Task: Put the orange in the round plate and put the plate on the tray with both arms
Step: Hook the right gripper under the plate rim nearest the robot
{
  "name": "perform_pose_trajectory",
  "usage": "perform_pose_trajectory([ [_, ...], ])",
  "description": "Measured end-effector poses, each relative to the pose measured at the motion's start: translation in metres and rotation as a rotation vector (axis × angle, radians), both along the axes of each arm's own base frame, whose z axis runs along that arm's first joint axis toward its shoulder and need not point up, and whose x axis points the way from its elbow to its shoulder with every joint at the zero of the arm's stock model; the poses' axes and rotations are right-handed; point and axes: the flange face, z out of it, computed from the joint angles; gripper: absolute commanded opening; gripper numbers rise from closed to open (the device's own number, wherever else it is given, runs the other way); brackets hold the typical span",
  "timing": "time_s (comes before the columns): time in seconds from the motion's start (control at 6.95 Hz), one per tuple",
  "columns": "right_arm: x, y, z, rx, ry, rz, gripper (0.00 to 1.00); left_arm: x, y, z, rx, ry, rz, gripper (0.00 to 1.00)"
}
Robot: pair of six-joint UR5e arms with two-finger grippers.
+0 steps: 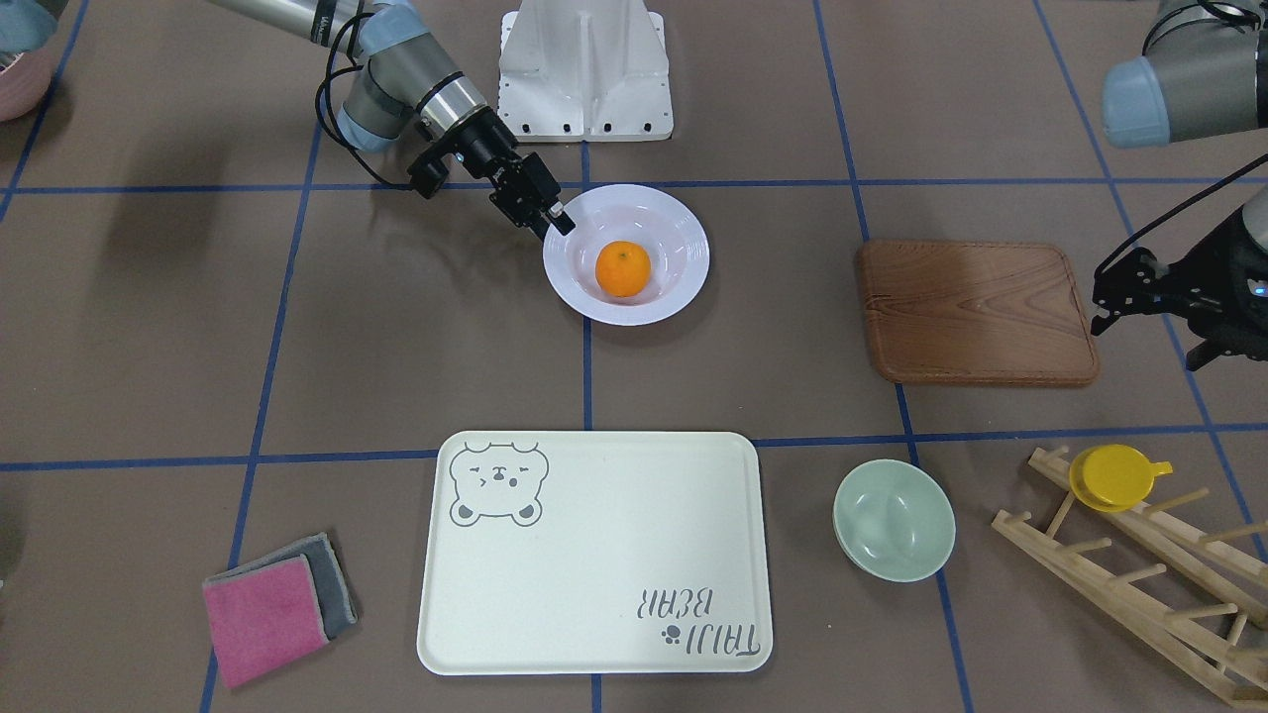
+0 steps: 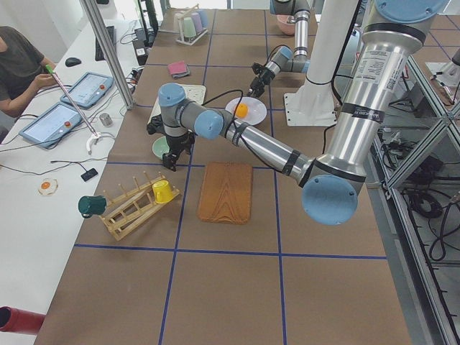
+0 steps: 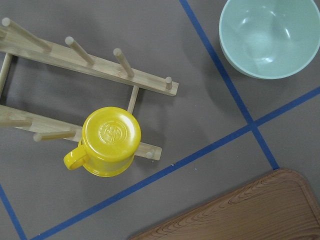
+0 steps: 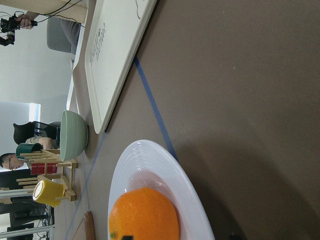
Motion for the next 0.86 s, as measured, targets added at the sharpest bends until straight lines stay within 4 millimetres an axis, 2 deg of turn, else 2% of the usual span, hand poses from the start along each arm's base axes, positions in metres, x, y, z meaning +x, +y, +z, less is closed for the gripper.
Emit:
perform_pose_trajectory([
  [0.29,-0.0018,0.0016,-0.0001,-0.02,-0.014,0.008,0.12,-0.0036,-0.0005,-0.0008,0.002,0.001,-0.006,0.99],
  [0.43,-0.0032,0.0028,0.002,-0.027,-0.014,0.012,0.01,-0.005,-0.0008,-0.001,0.002,0.001,-0.008,0.99],
  [0.86,-0.0032,0.0035,0.0011,-0.032,-0.02,0.022,0.0,-0.0082,-0.0011,-0.0018,0.003,0.001,-0.014,0.99],
])
